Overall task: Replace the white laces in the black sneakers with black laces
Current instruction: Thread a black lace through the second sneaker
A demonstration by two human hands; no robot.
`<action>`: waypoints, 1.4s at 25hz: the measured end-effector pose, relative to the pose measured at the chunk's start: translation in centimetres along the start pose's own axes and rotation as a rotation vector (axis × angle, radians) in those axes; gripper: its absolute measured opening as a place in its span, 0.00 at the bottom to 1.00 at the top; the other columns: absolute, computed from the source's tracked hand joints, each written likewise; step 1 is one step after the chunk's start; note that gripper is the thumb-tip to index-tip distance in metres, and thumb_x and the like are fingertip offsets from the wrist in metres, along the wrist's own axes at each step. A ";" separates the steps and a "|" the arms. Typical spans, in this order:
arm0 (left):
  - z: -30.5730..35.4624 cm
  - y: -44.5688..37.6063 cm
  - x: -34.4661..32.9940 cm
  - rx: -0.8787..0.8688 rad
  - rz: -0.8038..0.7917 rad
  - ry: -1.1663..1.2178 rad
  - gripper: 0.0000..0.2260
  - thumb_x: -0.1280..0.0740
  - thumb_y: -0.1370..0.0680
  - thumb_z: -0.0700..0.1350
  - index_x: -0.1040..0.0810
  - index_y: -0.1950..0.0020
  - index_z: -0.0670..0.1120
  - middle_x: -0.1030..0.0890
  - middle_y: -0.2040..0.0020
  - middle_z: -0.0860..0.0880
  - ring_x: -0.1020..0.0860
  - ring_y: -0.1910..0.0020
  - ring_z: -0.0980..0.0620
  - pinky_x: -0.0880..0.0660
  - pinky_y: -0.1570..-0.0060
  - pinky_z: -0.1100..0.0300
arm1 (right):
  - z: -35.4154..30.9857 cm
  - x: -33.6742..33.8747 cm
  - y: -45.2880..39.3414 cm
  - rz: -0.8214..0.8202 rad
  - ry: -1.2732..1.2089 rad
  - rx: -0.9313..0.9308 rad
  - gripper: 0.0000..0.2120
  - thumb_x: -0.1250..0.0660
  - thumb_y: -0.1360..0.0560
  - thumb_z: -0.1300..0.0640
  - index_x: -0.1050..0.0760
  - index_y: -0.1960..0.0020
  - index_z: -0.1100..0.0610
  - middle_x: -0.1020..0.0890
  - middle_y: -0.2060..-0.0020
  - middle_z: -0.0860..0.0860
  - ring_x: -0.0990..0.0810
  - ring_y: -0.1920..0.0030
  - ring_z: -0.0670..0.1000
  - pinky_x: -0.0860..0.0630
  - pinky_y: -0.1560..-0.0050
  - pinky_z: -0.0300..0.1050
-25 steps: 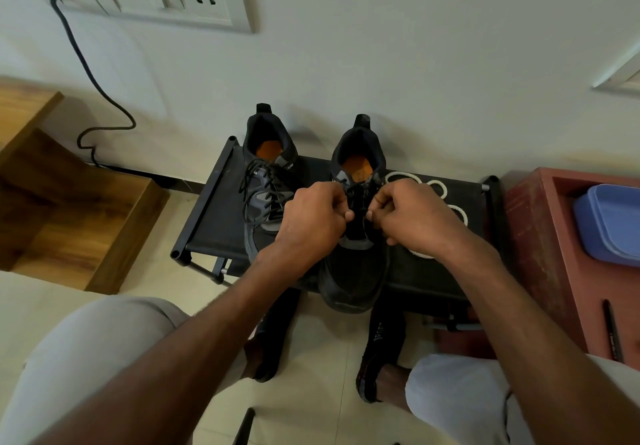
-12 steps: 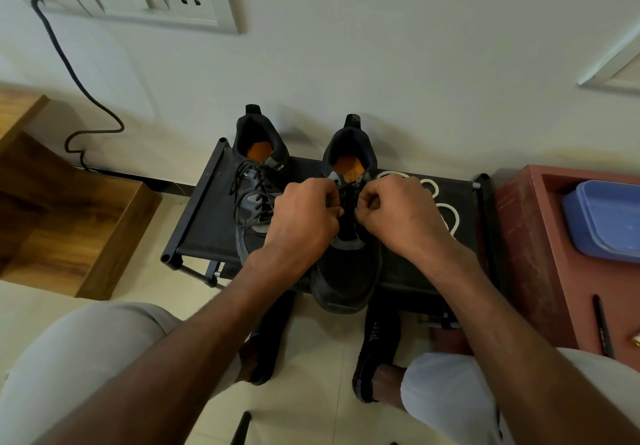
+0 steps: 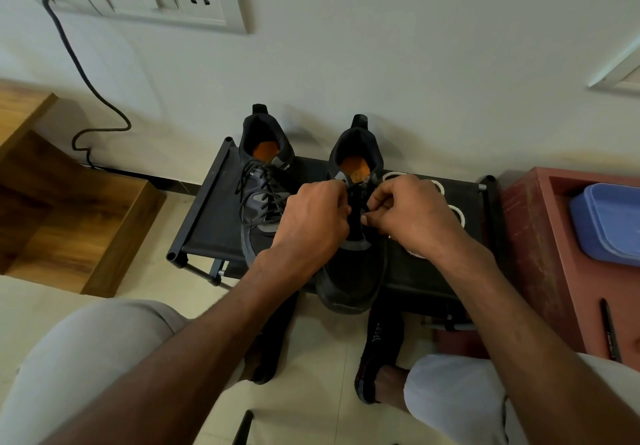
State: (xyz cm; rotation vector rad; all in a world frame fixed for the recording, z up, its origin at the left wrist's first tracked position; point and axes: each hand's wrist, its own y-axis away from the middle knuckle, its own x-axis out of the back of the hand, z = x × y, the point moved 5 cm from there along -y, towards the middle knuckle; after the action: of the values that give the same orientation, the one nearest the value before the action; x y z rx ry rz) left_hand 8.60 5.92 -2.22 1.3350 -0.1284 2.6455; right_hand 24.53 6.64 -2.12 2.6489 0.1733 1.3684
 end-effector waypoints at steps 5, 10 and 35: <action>-0.2 -0.1 -0.6 0.050 0.010 -0.040 0.08 0.28 0.20 0.48 0.24 0.54 0.47 0.22 0.58 0.50 0.21 0.60 0.51 0.21 0.59 0.51 | -0.5 -0.2 0.1 0.094 0.028 0.059 0.04 0.24 0.24 0.51 0.18 0.57 0.46 0.18 0.64 0.43 0.18 0.61 0.46 0.18 0.57 0.49; 0.1 0.2 -1.0 0.062 0.031 -0.086 0.07 0.32 0.18 0.47 0.26 0.52 0.46 0.24 0.55 0.49 0.23 0.60 0.49 0.25 0.60 0.52 | -0.5 -0.6 0.0 0.100 0.101 0.061 0.05 0.26 0.23 0.50 0.20 0.55 0.47 0.20 0.63 0.44 0.19 0.60 0.48 0.23 0.56 0.47; -0.2 0.0 0.3 0.085 0.046 0.061 0.09 0.34 0.20 0.40 0.25 0.58 0.51 0.20 0.63 0.52 0.21 0.62 0.52 0.21 0.58 0.44 | -0.7 -0.4 0.1 0.025 0.086 0.044 0.04 0.26 0.22 0.54 0.20 0.55 0.49 0.19 0.63 0.45 0.20 0.60 0.46 0.28 0.60 0.43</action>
State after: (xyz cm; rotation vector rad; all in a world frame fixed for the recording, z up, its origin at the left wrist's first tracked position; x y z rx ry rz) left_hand 8.25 6.00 -2.07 1.2893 -0.0395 2.7562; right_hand 23.70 6.50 -2.01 2.6377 0.1835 1.5049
